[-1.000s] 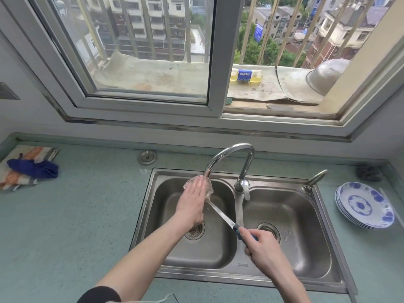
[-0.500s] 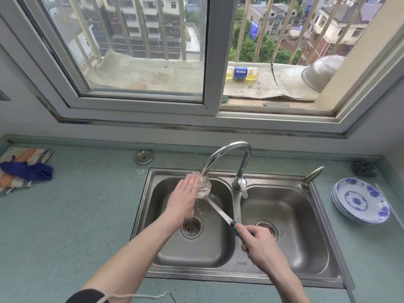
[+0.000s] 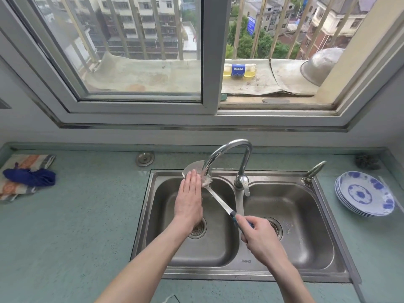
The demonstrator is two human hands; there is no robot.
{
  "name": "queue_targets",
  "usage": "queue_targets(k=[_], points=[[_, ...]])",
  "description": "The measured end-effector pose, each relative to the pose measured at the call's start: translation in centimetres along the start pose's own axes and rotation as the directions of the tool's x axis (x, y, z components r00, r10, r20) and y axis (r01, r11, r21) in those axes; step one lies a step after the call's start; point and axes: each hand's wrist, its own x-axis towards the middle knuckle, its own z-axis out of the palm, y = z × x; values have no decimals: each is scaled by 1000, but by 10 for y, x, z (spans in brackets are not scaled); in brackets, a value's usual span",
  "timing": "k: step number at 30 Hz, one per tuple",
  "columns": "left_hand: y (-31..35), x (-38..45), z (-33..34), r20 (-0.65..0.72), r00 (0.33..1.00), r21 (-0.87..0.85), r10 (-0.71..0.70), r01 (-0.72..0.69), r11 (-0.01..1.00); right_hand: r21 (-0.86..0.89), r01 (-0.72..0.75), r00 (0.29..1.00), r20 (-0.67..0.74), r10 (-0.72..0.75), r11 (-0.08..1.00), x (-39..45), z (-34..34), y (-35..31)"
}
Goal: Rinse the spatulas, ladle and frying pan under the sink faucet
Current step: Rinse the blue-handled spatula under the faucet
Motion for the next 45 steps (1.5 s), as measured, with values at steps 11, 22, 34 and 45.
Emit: queue_targets(k=[11, 22, 34, 45], points=[[43, -22, 8, -7, 977, -280, -211, 201, 939, -203, 41, 996, -74, -58, 978, 9, 13, 1], [54, 16, -21, 600, 784, -646, -155, 361, -673, -23, 88, 995, 43, -87, 996, 24, 0, 18], [29, 43, -11, 622, 732, -663, -278, 304, -684, -314, -123, 990, -112, 92, 942, 67, 18, 50], [56, 41, -13, 531, 835, -659, -145, 300, -690, -382, -68, 959, -278, -45, 922, 115, 31, 9]])
